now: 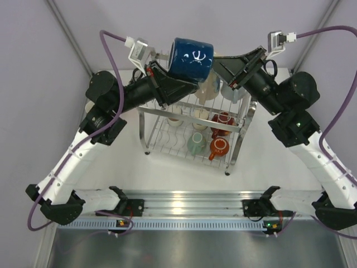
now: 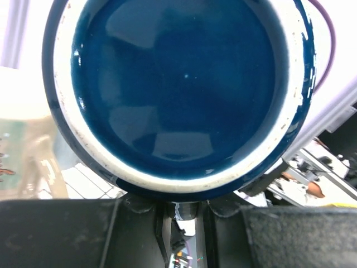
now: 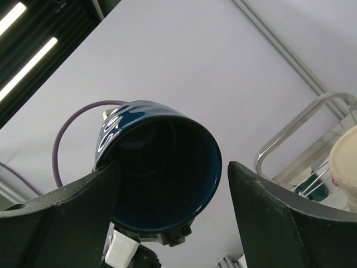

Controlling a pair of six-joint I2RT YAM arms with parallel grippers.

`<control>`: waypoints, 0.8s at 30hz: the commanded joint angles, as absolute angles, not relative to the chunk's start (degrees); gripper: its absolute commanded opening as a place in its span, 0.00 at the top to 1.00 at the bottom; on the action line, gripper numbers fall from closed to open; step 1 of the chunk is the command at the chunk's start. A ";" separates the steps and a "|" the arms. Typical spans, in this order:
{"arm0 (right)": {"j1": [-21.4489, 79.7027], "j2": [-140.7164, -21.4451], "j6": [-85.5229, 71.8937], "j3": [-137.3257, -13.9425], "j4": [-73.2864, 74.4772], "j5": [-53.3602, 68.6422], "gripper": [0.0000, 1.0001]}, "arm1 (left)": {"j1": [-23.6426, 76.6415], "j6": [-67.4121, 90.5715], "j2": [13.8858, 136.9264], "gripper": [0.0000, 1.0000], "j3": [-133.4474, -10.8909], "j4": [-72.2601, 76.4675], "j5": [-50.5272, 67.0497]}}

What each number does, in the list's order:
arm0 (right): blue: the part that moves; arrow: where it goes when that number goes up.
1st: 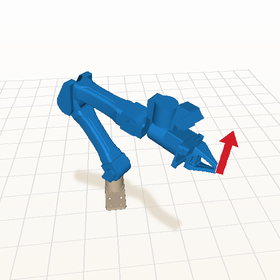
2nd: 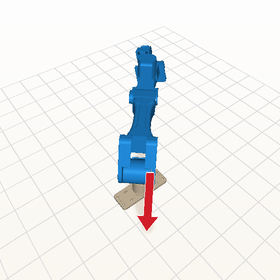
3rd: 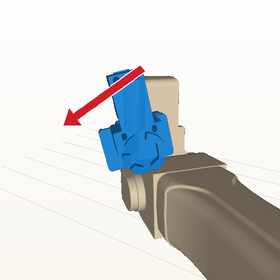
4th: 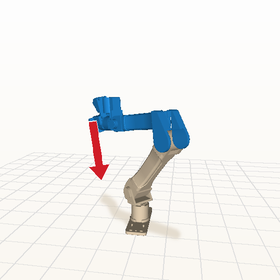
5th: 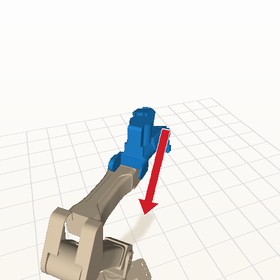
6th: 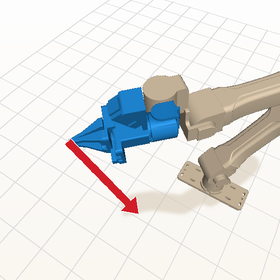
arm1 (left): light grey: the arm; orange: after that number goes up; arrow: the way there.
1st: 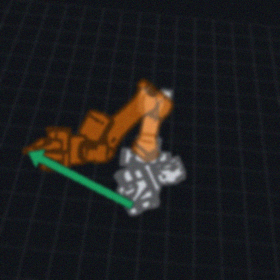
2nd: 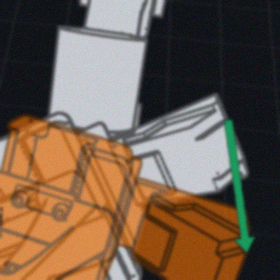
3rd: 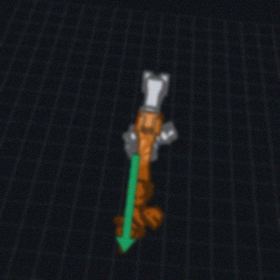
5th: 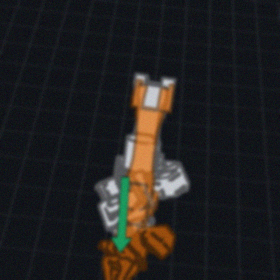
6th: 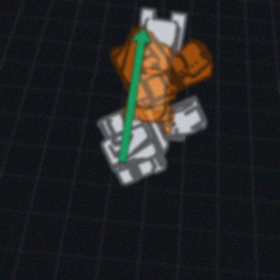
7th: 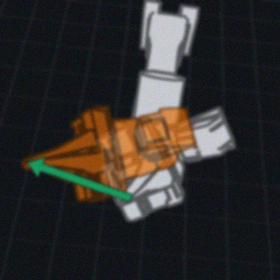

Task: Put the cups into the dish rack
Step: Pass the cup from the right arm to the left

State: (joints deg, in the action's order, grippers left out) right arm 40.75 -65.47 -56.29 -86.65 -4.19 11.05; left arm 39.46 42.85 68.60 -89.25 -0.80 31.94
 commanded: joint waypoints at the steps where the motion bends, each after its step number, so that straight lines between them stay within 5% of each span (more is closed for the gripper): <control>1: 40.87 -62.23 -54.32 -87.80 -5.19 10.02 0.20 | 38.94 38.68 67.06 1.00 -92.90 -3.15 26.55; 10: 40.61 -58.89 -51.60 -87.98 1.92 4.76 0.01 | 38.94 29.11 67.32 1.00 -98.69 -16.95 15.66; 24: 40.60 -52.92 -39.83 -90.79 18.10 -8.34 0.01 | 38.94 20.74 73.39 1.00 -108.10 -37.08 -9.30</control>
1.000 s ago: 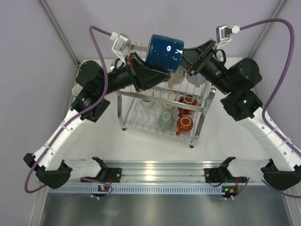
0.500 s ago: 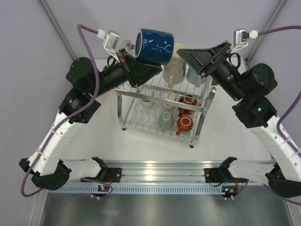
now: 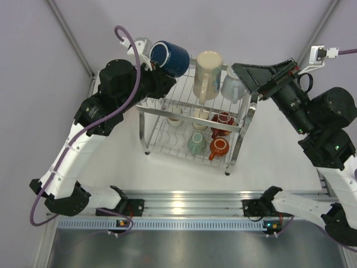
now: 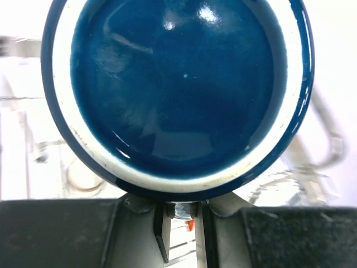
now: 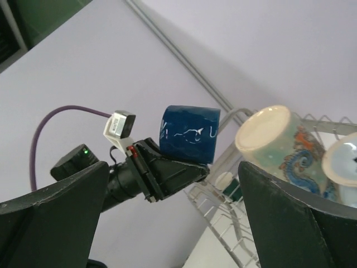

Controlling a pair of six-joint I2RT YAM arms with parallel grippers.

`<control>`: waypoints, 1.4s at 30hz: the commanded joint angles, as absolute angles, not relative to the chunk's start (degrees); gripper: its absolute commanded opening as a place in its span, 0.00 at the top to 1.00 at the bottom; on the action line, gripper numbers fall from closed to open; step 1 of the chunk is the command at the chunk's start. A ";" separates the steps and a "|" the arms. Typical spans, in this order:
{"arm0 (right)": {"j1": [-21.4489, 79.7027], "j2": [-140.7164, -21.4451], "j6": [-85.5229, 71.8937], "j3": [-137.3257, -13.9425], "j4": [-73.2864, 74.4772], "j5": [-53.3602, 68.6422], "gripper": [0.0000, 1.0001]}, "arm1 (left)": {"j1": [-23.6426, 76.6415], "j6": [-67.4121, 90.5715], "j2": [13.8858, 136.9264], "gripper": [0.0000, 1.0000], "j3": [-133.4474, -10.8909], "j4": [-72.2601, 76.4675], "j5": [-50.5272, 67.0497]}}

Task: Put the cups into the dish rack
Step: Pass the cup from the right arm to the left, then place the cup upside down on the dish rack

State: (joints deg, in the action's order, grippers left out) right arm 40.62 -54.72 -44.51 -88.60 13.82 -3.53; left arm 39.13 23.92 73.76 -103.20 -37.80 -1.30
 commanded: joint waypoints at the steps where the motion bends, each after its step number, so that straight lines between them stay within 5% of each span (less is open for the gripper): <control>1: 40.61 -52.48 -39.29 -90.79 18.63 -10.18 0.01 | 38.94 20.39 73.65 1.00 -109.15 -38.48 -10.36; 28: 40.52 -47.73 -33.05 -89.91 25.75 -19.16 0.01 | 38.94 21.88 84.81 1.00 -114.17 -49.83 -6.42; 42: 40.52 -47.29 -32.78 -89.39 25.66 -19.86 0.00 | 38.94 21.71 84.90 0.91 -116.10 -49.66 -4.92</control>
